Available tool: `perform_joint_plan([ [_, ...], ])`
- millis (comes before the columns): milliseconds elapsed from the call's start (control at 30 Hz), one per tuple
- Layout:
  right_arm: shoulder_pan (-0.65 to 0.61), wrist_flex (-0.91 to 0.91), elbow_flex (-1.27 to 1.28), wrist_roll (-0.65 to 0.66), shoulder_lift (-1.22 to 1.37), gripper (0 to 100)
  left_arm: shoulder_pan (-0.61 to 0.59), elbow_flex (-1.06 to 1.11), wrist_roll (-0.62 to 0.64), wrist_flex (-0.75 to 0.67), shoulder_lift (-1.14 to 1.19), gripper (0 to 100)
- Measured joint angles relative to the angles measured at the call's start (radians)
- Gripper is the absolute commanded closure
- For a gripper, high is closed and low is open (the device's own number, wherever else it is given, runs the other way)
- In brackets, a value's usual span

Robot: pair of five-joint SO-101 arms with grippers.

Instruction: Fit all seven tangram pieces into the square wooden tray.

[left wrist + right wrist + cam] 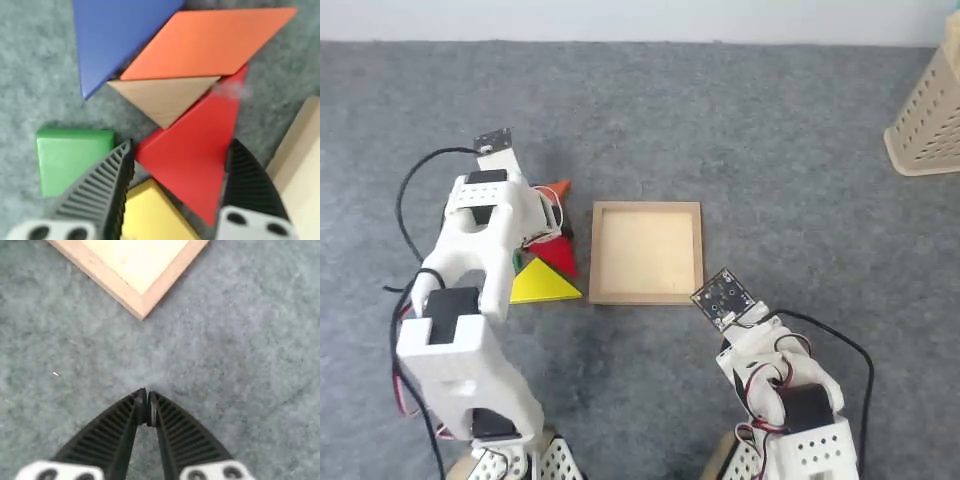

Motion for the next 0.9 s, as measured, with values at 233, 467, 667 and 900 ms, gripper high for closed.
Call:
perform_joint_plan([
  [233, 0.0, 0.0, 0.0, 0.0, 0.0, 99.1, 0.002, -0.003, -0.011, 0.002, 0.0, 76],
  [467, 0.0, 0.0, 0.0, 0.0, 0.0, 99.1, 0.003, 0.0, -0.021, 0.003, -0.094, 78],
  [667, 0.0, 0.0, 0.0, 0.0, 0.0, 99.1, 0.002, 0.025, -0.054, 0.003, -0.161, 75],
  [900, 0.0, 0.0, 0.0, 0.0, 0.0, 99.1, 0.003, -0.005, -0.109, 0.011, -0.086, 71],
])
